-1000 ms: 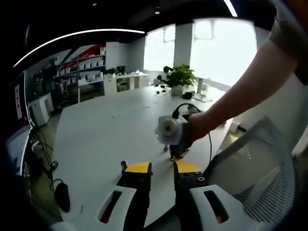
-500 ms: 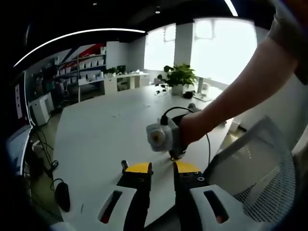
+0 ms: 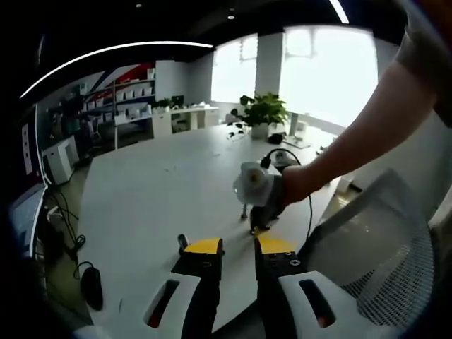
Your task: Place the washer onto the threaded stud by aligning its center hole with the stud, sliding it down to the base, and recovering from edge contact or off-axis alignment until the washer reaches the visible bottom stop.
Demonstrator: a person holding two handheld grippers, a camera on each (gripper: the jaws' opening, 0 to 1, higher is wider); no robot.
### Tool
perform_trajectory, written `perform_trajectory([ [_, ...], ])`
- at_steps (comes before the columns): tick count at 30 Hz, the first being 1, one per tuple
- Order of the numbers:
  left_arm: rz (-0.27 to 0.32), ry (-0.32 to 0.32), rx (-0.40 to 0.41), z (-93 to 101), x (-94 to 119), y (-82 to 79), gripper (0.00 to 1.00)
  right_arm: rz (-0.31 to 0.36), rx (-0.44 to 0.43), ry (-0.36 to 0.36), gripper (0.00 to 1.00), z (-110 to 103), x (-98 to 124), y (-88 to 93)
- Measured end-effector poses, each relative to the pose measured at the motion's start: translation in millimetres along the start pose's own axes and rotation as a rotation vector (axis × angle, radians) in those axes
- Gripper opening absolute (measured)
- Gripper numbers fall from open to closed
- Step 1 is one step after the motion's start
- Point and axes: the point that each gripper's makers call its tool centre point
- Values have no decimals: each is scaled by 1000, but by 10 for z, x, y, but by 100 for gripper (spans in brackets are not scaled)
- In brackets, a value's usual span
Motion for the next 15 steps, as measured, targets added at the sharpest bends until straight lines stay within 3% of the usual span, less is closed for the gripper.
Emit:
perform_trajectory([
  [15, -15, 1, -5, 5, -13, 22, 16, 45, -35, 20, 14, 10, -7, 5],
])
Point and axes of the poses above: the point that each gripper's makers call its tool centre point, and the gripper's own axes: x roughly backward along the fingers, z roughly to its right, y roughly out of its underside, and after that the axes turned 8 degrees about y, right-handed
